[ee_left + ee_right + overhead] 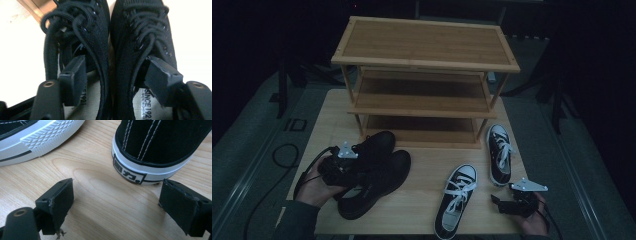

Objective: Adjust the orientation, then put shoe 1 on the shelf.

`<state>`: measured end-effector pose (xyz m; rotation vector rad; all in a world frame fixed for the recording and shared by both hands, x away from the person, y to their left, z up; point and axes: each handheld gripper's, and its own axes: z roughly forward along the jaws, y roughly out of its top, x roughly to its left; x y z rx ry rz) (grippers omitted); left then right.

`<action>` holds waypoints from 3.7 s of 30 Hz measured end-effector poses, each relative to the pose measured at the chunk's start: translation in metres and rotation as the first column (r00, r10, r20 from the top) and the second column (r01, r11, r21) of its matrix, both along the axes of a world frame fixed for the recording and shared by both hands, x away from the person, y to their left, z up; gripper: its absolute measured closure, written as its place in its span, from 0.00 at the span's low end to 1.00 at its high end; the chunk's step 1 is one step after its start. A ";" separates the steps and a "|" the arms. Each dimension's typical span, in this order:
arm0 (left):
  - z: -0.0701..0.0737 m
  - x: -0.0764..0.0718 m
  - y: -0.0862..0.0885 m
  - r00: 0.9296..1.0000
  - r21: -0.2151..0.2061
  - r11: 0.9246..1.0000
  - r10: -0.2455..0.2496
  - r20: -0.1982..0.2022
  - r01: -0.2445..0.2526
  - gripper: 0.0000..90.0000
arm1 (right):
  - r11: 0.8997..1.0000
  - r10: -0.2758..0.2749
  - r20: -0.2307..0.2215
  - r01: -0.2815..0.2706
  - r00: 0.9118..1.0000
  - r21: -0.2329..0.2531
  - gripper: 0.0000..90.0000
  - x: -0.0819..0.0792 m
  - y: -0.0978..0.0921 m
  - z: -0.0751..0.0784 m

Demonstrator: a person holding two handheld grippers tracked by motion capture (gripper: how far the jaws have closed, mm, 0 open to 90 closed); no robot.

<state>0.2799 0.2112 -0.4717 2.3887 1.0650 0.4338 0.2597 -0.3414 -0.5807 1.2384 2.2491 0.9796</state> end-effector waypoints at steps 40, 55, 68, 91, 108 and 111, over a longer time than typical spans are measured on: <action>-0.018 0.023 -0.012 0.998 0.073 0.997 -0.010 -0.054 0.014 0.92 | 1.000 -0.001 0.000 0.001 1.000 0.002 0.13 0.000 0.000 0.000; -0.018 0.022 -0.009 0.998 0.038 0.999 0.004 -0.055 -0.002 0.92 | 1.000 -0.001 -0.001 0.001 1.000 0.002 0.13 0.000 0.000 0.000; -0.014 0.018 -0.012 0.999 0.021 1.000 0.022 -0.028 -0.021 0.93 | 1.000 -0.001 -0.001 0.001 1.000 0.002 0.13 0.000 0.000 0.000; -0.006 0.017 -0.026 1.000 -0.006 1.000 0.028 -0.001 -0.028 0.95 | 1.000 0.000 0.000 0.000 1.000 0.001 0.13 0.000 0.000 0.000; 0.000 0.024 -0.043 1.000 -0.019 1.000 0.021 0.006 -0.020 0.95 | 1.000 -0.001 -0.001 0.001 1.000 0.003 0.13 0.000 0.000 0.000; 0.000 0.025 -0.045 1.000 -0.020 1.000 0.022 0.005 -0.022 0.95 | 1.000 0.000 -0.001 0.000 1.000 0.003 0.13 0.000 0.000 0.000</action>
